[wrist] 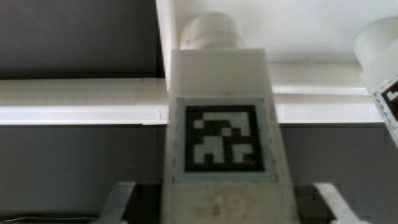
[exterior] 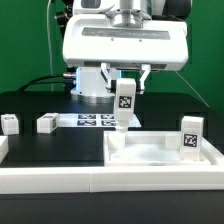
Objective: Assemble square table
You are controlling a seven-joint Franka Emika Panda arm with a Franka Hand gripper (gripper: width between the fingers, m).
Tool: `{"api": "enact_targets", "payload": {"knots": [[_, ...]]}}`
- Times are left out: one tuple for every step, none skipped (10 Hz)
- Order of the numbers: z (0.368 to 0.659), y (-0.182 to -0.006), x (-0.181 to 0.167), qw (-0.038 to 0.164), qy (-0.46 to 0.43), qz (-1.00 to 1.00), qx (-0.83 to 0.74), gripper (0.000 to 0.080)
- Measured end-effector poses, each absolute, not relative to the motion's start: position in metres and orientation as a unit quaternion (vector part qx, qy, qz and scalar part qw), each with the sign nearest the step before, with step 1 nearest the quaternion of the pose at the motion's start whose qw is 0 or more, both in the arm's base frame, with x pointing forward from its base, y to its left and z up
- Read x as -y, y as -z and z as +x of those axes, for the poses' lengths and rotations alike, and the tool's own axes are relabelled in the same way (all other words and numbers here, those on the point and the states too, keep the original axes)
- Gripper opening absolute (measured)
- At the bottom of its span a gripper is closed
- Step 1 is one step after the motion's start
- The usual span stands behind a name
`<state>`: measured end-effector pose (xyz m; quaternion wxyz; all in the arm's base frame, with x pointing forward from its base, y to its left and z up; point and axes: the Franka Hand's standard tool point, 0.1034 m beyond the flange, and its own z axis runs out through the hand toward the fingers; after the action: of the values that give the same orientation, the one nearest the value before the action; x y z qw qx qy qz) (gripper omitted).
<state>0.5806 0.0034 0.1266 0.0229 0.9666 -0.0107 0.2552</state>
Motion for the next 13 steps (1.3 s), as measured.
{"api": "enact_targets", "payload": {"knots": [[0.581, -0.127, -0.003, 0.023, -0.255, 0.967, 0.011, 0.0290], [0.581, -0.126, -0.003, 0.023, -0.255, 0.967, 0.011, 0.0290], [0.581, -0.126, -0.003, 0.023, -0.255, 0.967, 0.011, 0.0290], [0.587, -0.128, -0.002, 0.025, -0.257, 0.966, 0.004, 0.0290], [0.597, -0.128, 0.002, 0.028, -0.257, 0.966, -0.005, 0.0290], [0.605, -0.127, 0.008, 0.033, -0.260, 0.965, -0.010, 0.0290], [0.609, -0.127, 0.008, 0.033, -0.262, 0.965, -0.010, 0.0290], [0.611, -0.125, 0.007, 0.034, -0.262, 0.964, -0.013, 0.0290], [0.612, -0.122, 0.010, 0.037, -0.261, 0.965, -0.015, 0.0290], [0.611, -0.121, 0.010, 0.038, -0.261, 0.964, -0.016, 0.0290], [0.611, -0.121, 0.010, 0.038, -0.261, 0.964, -0.016, 0.0290], [0.611, -0.121, 0.011, 0.038, -0.261, 0.964, -0.016, 0.0290], [0.611, -0.121, 0.011, 0.038, -0.261, 0.964, -0.016, 0.0290]]}}
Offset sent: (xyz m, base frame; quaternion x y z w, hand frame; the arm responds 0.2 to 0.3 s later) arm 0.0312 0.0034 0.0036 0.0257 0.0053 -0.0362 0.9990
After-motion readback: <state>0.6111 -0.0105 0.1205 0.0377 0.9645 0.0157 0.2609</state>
